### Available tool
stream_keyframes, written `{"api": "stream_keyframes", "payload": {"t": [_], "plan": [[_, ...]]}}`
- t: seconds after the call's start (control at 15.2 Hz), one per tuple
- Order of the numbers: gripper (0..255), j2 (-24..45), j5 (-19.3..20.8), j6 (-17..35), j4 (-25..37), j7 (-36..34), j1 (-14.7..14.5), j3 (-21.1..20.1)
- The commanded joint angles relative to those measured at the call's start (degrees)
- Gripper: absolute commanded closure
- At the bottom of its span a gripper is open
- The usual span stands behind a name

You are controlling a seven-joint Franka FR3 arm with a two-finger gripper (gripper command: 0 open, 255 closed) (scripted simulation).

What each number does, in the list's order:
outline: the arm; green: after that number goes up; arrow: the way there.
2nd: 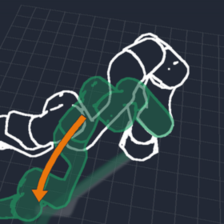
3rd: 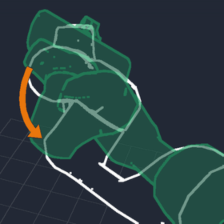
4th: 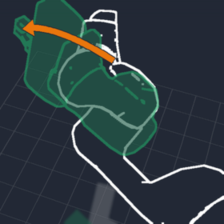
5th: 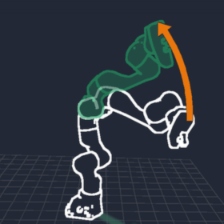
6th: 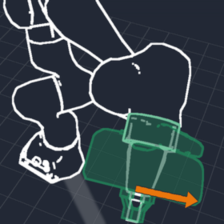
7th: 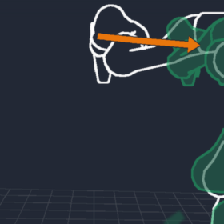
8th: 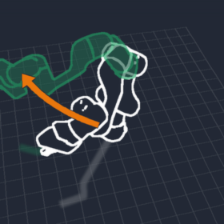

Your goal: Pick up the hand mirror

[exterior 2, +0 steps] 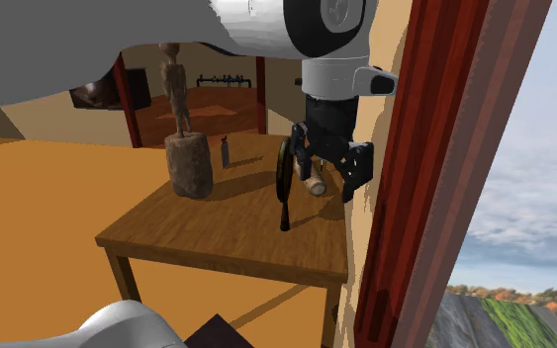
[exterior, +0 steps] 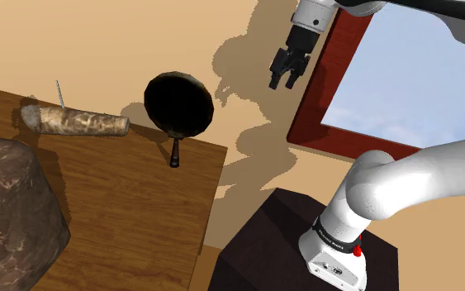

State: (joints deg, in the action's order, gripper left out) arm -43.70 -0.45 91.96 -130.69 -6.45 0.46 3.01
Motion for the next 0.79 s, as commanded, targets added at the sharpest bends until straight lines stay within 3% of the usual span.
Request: {"api": "stream_keyframes", "payload": {"t": [0.0, 0.73], "plan": [[0, 0.00, 0.00, 0.00, 0.00, 0.00, 0.00, 0.00], [0, 21.15, -0.10, 2.42, 17.36, 6.58, -7.21, -5.98]]}}
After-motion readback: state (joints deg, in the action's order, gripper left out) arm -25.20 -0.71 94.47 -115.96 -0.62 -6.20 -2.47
